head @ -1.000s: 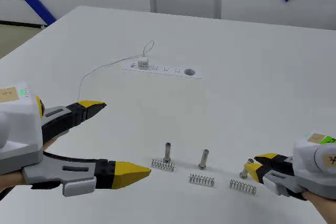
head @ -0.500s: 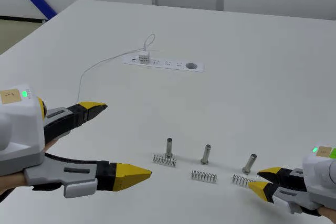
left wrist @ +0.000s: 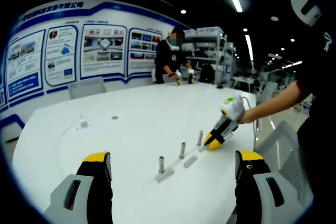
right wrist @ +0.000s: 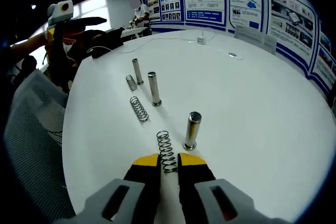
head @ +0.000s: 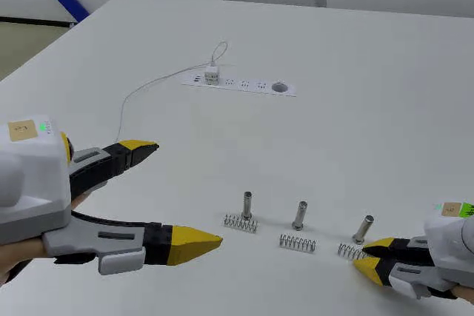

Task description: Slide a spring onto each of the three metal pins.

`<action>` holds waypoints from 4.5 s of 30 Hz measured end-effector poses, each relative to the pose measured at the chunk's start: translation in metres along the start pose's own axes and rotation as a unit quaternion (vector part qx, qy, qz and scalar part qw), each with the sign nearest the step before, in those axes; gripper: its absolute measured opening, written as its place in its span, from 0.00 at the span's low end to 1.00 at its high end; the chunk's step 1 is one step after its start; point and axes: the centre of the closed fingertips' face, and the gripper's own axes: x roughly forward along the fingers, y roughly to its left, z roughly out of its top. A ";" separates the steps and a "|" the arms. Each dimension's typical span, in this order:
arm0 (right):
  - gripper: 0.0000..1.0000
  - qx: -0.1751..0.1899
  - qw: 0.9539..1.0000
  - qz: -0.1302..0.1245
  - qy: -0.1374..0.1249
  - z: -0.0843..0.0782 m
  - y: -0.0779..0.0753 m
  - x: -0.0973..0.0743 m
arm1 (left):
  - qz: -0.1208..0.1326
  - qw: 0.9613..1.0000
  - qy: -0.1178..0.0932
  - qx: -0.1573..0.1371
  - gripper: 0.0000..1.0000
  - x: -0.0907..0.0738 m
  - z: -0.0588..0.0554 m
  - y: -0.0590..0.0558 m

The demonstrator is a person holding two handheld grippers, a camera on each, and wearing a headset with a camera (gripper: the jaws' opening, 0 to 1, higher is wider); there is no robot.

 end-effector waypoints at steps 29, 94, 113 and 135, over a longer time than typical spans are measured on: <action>0.11 -0.061 0.998 -0.013 -0.007 0.032 0.015 -0.040 | -0.041 0.999 -0.023 0.019 0.97 0.025 0.019 -0.020; 0.11 -0.242 0.962 0.115 -0.055 0.125 0.132 -0.073 | -0.157 0.978 0.043 0.134 0.45 0.067 -0.010 -0.105; 0.11 -0.255 0.957 0.133 -0.041 0.118 0.143 -0.070 | -0.194 0.968 0.046 0.151 0.20 0.064 -0.013 -0.118; 0.12 -0.252 0.959 0.122 -0.049 0.119 0.138 -0.069 | -0.199 0.956 0.075 0.201 0.10 0.065 -0.020 -0.118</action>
